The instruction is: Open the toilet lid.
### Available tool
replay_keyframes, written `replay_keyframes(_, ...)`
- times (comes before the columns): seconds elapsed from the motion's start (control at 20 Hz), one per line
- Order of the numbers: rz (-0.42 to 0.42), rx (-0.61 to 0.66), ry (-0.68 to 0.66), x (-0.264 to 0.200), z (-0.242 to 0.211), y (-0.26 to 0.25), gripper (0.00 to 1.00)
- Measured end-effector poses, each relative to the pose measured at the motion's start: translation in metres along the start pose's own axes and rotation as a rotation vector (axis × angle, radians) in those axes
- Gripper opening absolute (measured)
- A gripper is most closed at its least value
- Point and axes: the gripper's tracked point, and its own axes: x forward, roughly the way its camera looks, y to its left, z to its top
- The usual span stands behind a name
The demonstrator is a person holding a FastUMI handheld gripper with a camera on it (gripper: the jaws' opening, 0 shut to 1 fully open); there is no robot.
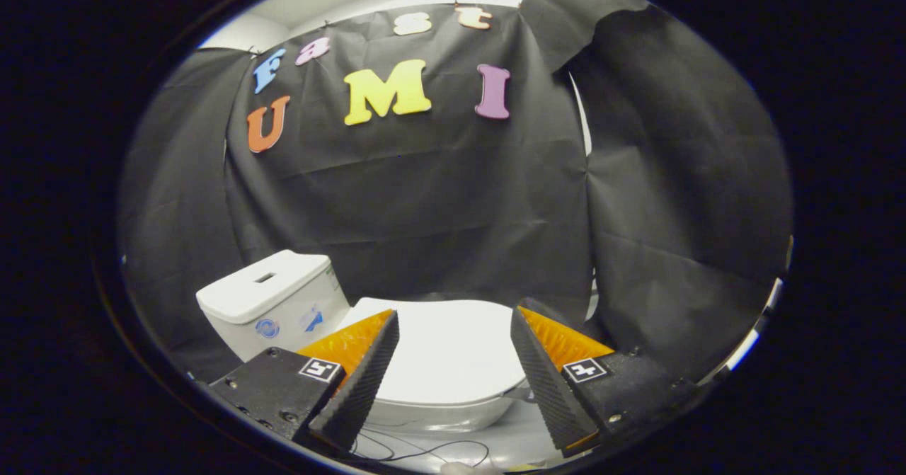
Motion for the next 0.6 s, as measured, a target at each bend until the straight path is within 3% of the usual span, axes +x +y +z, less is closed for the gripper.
replay_keyframes(0.3, 0.017, 0.156, 0.175, 0.046, -0.050, -0.049, 0.99)
replay_keyframes(0.6, -0.051, 0.350, 0.269, 0.069, -0.093, -0.111, 1.00)
